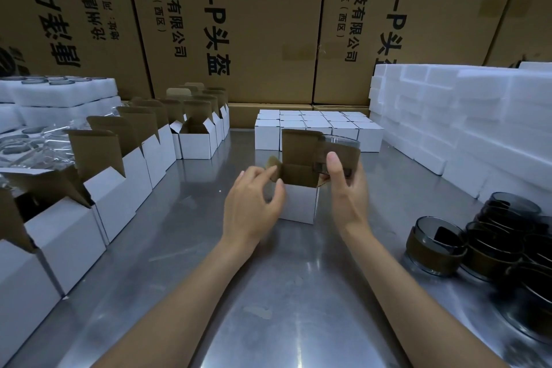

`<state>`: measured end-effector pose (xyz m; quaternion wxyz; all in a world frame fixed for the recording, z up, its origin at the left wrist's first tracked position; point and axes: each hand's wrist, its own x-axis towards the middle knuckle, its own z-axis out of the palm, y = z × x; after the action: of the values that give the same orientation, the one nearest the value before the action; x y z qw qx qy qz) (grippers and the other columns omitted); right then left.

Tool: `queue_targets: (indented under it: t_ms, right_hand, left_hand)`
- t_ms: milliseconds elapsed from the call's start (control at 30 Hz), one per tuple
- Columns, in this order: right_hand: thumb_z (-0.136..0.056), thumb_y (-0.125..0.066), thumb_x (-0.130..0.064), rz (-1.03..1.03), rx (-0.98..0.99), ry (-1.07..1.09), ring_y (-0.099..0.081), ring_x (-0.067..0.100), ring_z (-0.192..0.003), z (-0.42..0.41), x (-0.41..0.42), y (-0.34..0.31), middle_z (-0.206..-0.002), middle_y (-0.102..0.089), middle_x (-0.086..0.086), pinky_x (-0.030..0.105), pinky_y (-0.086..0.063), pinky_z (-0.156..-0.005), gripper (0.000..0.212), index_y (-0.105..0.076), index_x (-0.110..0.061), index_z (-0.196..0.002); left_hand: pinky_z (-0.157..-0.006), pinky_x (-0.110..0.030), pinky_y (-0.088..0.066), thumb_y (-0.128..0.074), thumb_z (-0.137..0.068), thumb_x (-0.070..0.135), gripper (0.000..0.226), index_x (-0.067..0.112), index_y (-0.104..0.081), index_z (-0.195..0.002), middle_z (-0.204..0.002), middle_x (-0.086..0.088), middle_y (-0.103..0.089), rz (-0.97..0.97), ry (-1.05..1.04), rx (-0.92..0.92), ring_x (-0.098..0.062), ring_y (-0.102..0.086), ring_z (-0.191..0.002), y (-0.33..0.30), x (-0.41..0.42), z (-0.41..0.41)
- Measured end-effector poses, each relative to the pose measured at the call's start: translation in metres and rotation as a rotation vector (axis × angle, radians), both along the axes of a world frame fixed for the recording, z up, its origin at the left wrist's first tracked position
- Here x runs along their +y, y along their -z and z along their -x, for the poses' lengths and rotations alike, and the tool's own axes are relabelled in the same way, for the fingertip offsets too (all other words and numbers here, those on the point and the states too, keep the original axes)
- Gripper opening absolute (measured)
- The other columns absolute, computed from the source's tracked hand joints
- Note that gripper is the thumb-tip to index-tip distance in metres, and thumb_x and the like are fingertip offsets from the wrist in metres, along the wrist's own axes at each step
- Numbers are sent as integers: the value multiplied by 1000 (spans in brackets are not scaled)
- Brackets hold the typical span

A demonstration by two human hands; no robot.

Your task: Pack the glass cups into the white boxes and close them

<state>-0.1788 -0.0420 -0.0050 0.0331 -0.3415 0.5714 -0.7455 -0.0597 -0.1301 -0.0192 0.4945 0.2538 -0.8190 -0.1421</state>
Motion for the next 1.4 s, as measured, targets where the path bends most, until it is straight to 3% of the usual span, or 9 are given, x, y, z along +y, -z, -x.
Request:
queue_targets:
  t_ms: [267,367,467,567,767,833,1033,1233,1400]
  right_hand:
    - [-82,-60,-51,75,-101,-4,-64,-6,-78,8,0,3,-95,-70,-5,5,-43,-67,46,-64,-14,-109]
    - [-83,-62,-45,83,-99,-26,-61,-12,-79,7,2,0,-97,-67,-11,3,-42,-68,33,-61,-23,-108]
    - [-75,-63,-44,94,-43,-43,-58,-11,-87,4,5,-9,-101,-61,-13,3,-42,-72,30,-51,-35,-101]
    - [-69,-68,-45,31,25,-2,-49,9,-108,5,7,-13,-109,-51,-9,14,-41,-85,40,-45,-39,-100]
    - [-69,-66,-51,-163,231,66,-39,10,-116,2,8,-14,-113,-48,-11,27,-34,-94,60,-38,-42,-121]
    - [-75,-62,-49,-209,331,65,-40,11,-115,0,7,-15,-112,-49,-14,35,-34,-99,52,-36,-51,-120]
    - [-86,-65,-28,-442,699,182,-41,21,-109,8,4,-9,-104,-57,-2,48,-37,-97,15,-59,-19,-96]
    - [-86,-65,-27,-558,811,138,-28,22,-130,11,6,-7,-136,-48,5,43,-32,-106,12,-61,-18,-93]
    - [-91,-56,-33,-628,876,124,-21,12,-132,14,7,-4,-142,-41,-3,40,-33,-105,23,-72,-18,-84]
  left_hand:
    - [-75,0,-39,-63,-87,8,24,13,-73,-108,-93,10,-65,-302,78,236,11,-59,-84,0,-3,4]
    - [-81,-14,-47,-65,-86,9,24,19,-72,-107,-97,7,-65,-233,125,186,-2,-61,-91,3,-4,2]
    - [-78,-3,-38,-68,-82,16,22,22,-66,-104,-103,3,-57,-154,154,217,-7,-57,-95,1,-4,3]
    - [-86,-6,-35,-74,-78,30,50,25,-48,-120,-123,7,-48,-265,191,243,-4,-49,-111,3,-8,5]
    - [-105,-22,-25,-80,-67,42,119,27,1,-152,-160,3,-11,-738,416,-32,-12,-18,-145,15,-18,12]
    - [-111,-25,-28,-80,-64,42,118,23,-5,-153,-157,1,-24,-750,486,-59,-13,-26,-143,16,-19,13]
    - [-85,-2,-40,-81,-75,30,89,23,-28,-146,-133,12,-48,-650,507,-126,15,-46,-109,17,-18,14]
    - [-108,-39,-40,-81,-74,30,86,21,-33,-145,-139,-2,-48,-652,472,-141,-15,-47,-127,16,-17,14]
    - [-108,-43,-40,-82,-73,31,87,22,-34,-145,-138,-2,-50,-677,490,-141,-18,-47,-129,17,-18,14]
